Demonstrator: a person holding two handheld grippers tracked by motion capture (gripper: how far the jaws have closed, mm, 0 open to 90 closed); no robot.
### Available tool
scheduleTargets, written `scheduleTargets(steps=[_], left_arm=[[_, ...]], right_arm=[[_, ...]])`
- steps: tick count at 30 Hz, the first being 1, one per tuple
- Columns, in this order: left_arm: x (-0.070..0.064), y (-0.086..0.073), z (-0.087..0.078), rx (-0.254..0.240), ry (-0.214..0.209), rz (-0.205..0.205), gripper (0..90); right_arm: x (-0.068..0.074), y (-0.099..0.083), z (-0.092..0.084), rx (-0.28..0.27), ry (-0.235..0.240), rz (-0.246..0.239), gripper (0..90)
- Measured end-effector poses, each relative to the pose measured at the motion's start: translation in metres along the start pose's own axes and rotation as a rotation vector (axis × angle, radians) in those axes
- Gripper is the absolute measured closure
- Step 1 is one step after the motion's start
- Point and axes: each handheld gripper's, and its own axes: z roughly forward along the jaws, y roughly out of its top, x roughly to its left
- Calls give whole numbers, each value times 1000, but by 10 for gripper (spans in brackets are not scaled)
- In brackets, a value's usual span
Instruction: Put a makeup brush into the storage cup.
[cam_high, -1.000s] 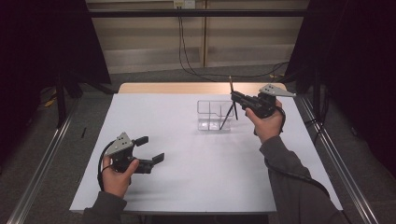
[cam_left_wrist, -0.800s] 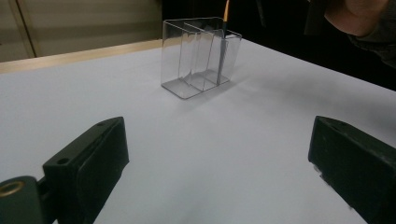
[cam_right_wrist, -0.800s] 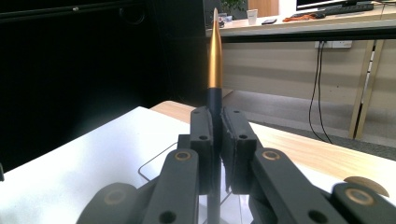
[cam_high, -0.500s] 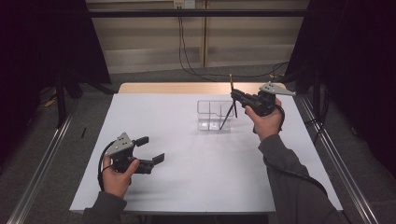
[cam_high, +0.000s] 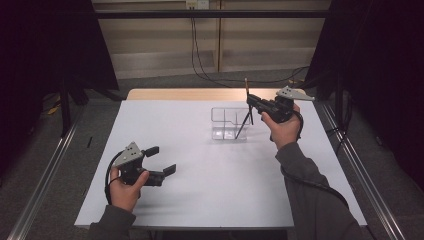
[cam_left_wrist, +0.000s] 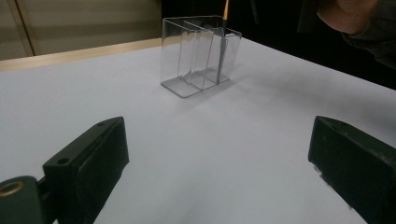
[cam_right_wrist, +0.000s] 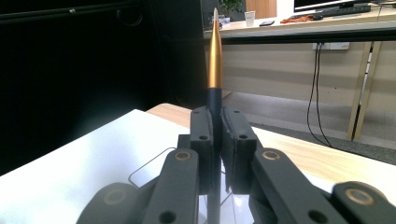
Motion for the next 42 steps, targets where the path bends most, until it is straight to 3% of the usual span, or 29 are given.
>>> scheduleTargets(steps=[42], left_arm=[[1, -1, -1, 1, -7, -7, 47]], right_arm=[[-3, 1, 17, -6, -16, -7, 841]])
